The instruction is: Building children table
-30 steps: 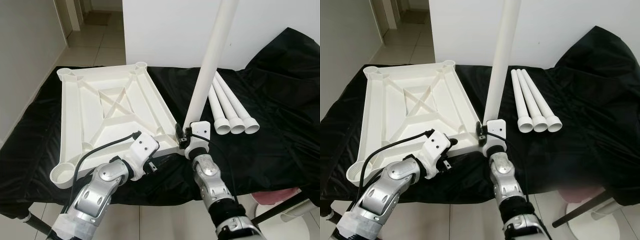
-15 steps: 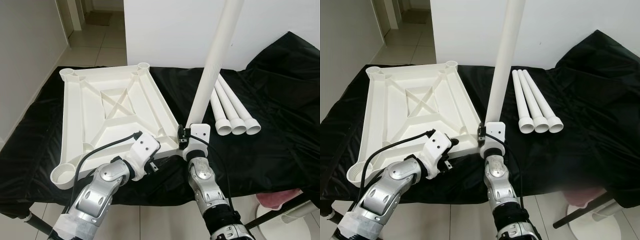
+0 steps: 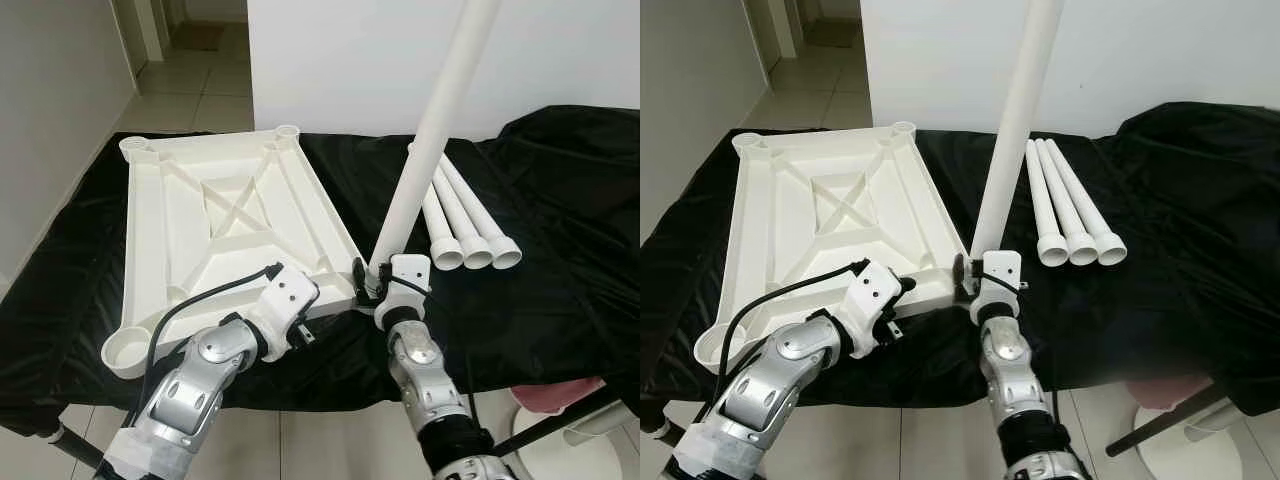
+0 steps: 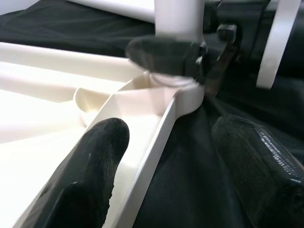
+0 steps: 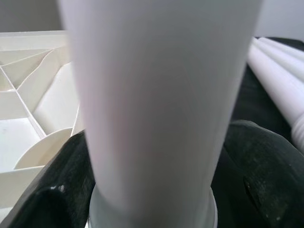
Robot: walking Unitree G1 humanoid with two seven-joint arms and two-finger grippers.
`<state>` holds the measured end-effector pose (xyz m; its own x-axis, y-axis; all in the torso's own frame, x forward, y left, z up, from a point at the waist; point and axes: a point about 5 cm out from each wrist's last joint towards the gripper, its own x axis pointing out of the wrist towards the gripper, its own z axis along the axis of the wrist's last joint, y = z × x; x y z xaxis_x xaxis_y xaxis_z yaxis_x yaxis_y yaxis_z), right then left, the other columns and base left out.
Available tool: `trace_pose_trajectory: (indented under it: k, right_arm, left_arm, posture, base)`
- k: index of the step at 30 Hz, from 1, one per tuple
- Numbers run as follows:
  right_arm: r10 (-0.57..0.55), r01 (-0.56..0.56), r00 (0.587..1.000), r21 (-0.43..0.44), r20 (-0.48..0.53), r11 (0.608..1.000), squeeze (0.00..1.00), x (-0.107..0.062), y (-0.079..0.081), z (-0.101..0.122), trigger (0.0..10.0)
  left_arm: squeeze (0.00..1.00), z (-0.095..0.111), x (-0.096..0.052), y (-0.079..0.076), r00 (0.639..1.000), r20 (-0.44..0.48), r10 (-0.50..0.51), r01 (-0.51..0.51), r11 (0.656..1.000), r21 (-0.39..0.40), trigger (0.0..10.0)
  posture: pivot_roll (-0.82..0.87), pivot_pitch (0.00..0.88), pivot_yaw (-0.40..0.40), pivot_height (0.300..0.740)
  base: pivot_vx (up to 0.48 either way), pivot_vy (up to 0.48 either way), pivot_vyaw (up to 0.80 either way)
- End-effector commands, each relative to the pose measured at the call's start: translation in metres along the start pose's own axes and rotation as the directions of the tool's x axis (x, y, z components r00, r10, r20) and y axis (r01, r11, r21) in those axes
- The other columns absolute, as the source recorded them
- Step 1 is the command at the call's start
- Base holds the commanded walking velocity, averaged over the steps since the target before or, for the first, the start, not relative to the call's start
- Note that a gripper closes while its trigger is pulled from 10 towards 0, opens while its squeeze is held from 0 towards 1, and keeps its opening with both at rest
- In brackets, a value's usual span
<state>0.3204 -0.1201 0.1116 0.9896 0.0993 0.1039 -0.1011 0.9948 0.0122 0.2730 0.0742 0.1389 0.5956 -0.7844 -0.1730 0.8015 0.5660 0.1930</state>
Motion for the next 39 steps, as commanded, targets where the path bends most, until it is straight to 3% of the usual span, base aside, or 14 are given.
trace_pose_trajectory:
  k: [1, 2, 4, 9, 14, 15, 16, 17, 18, 25, 29, 39]
  right_arm:
    - [0.06, -0.06, 0.998, -0.002, 0.013, 0.998, 0.0, 0.002, -0.005, 0.002, 10.0]
    - [0.06, -0.06, 0.998, -0.002, 0.013, 0.998, 0.0, 0.002, -0.005, 0.002, 10.0]
    - [0.229, -0.228, 0.973, -0.036, 0.028, 0.973, 0.0, 0.01, -0.012, 0.009, 10.0]
    - [0.312, -0.31, 0.95, -0.043, 0.024, 0.95, 0.0, 0.018, -0.017, 0.014, 10.0]
    - [0.473, -0.473, 0.881, -0.073, -0.019, 0.878, 0.0, 0.022, -0.013, 0.015, 10.0]
    - [0.513, -0.515, 0.857, -0.074, -0.042, 0.854, 0.0, 0.022, -0.012, 0.014, 9.6]
    - [0.533, -0.536, 0.844, -0.084, -0.055, 0.84, 0.0, 0.023, -0.013, 0.014, 5.8]
    - [0.544, -0.547, 0.837, -0.09, -0.061, 0.832, 0.0, 0.023, -0.014, 0.014, 5.8]
    - [0.547, -0.551, 0.834, -0.086, -0.068, 0.83, 0.0, 0.024, -0.015, 0.013, 0.0]
    - [0.554, -0.56, 0.827, -0.065, -0.097, 0.826, 0.0, 0.022, -0.021, 0.007, 0.0]
    - [0.523, -0.526, 0.848, -0.025, -0.08, 0.85, 0.0, 0.019, -0.02, 0.006, 0.0]
    - [0.386, -0.392, 0.919, -0.078, -0.083, 0.917, 0.0, 0.011, -0.015, 0.002, 0.0]
  left_arm:
    - [0.0, -0.002, 0.0, -0.002, 1.0, -0.009, 0.008, -0.008, 1.0, 0.001, 10.0]
    - [0.0, -0.002, 0.0, -0.002, 1.0, -0.009, 0.008, -0.008, 1.0, 0.001, 10.0]
    - [0.0, -0.001, 0.001, -0.002, 1.0, -0.008, 0.009, -0.009, 1.0, 0.0, 10.0]
    - [0.0, -0.001, 0.002, -0.002, 1.0, -0.004, 0.008, -0.008, 1.0, 0.0, 10.0]
    - [0.0, -0.001, 0.002, -0.002, 1.0, -0.005, 0.006, -0.006, 1.0, 0.002, 10.0]
    - [0.0, -0.001, 0.002, -0.002, 1.0, -0.006, 0.004, -0.004, 1.0, 0.003, 10.0]
    - [0.0, -0.001, 0.002, -0.002, 1.0, -0.006, 0.004, -0.004, 1.0, 0.003, 10.0]
    - [0.0, -0.001, 0.002, -0.002, 1.0, -0.006, 0.004, -0.004, 1.0, 0.003, 10.0]
    - [0.0, -0.001, 0.001, -0.002, 1.0, -0.007, 0.005, -0.005, 1.0, 0.003, 10.0]
    - [0.0, -0.001, 0.0, -0.001, 1.0, -0.011, 0.015, -0.015, 1.0, 0.004, 10.0]
    - [0.0, -0.001, -0.002, 0.0, 1.0, -0.011, 0.025, -0.025, 1.0, 0.008, 10.0]
    - [0.0, -0.002, 0.0, 0.002, 0.998, -0.011, 0.06, -0.059, 0.998, 0.035, 10.0]
  posture:
    - [0.01, 0.0, -0.021, 0.74]
    - [0.01, 0.0, -0.021, 0.74]
    - [0.0, 0.0, -0.02, 0.74]
    - [0.0, 0.0, -0.018, 0.74]
    - [0.0, 0.0, -0.014, 0.74]
    - [0.0, 0.0, -0.014, 0.74]
    - [0.01, 0.0, -0.012, 0.74]
    - [0.01, 0.0, -0.012, 0.74]
    - [0.01, 0.0, -0.012, 0.74]
    - [0.02, 0.0, -0.016, 0.74]
    - [0.02, 0.0, -0.016, 0.74]
    - [0.0, 0.007, -0.008, 0.74]
  base:
    - [0.0, 0.0, 0.0]
    - [0.0, 0.0, 0.0]
    - [0.0, 0.0, 0.0]
    - [0.0, 0.0, 0.0]
    - [0.0, 0.0, 0.0]
    - [0.0, 0.0, 0.0]
    - [0.0, 0.0, 0.0]
    - [0.0, 0.0, 0.0]
    - [0.0, 0.0, 0.0]
    - [0.0, 0.0, 0.0]
    - [0.0, 0.0, 0.0]
    - [0.0, 0.0, 0.0]
